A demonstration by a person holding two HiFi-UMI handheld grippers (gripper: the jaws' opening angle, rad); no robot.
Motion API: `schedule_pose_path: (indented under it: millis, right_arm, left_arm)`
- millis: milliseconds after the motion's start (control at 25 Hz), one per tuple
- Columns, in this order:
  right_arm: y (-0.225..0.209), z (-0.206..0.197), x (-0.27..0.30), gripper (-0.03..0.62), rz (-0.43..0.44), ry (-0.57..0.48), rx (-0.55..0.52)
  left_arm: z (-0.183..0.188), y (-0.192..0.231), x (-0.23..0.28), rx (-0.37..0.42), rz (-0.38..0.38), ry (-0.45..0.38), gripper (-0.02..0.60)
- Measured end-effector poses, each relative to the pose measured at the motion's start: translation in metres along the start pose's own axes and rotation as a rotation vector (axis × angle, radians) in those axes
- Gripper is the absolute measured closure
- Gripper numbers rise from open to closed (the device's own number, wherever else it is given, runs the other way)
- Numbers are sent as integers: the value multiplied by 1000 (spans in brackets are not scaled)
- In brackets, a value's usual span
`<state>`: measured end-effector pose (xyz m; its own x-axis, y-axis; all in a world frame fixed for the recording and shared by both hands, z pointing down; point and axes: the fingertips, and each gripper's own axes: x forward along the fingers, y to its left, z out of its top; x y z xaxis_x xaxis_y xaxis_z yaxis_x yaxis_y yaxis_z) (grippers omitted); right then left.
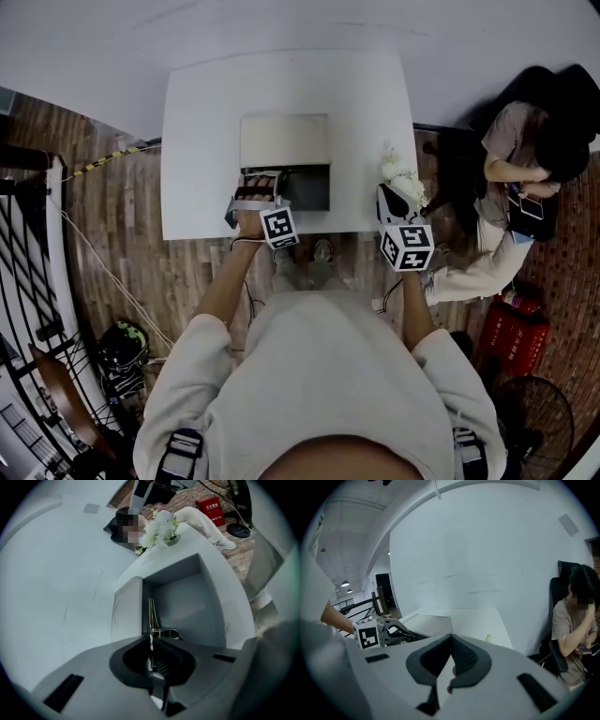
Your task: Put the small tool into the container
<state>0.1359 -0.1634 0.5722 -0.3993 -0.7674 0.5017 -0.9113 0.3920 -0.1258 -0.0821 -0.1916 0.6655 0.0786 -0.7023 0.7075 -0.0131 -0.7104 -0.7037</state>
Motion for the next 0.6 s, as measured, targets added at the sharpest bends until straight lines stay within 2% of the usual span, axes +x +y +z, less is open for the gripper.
schedule_pose_path:
  millis: [320,600]
  right_arm:
    - [-2,-1,-2,595,-8,14,1]
    - [2,-6,-1,595,3,19,4]
  left_arm:
    - [1,-6,11,28,-29,6,571]
    - [5,-8,13,31,-25,-4,571]
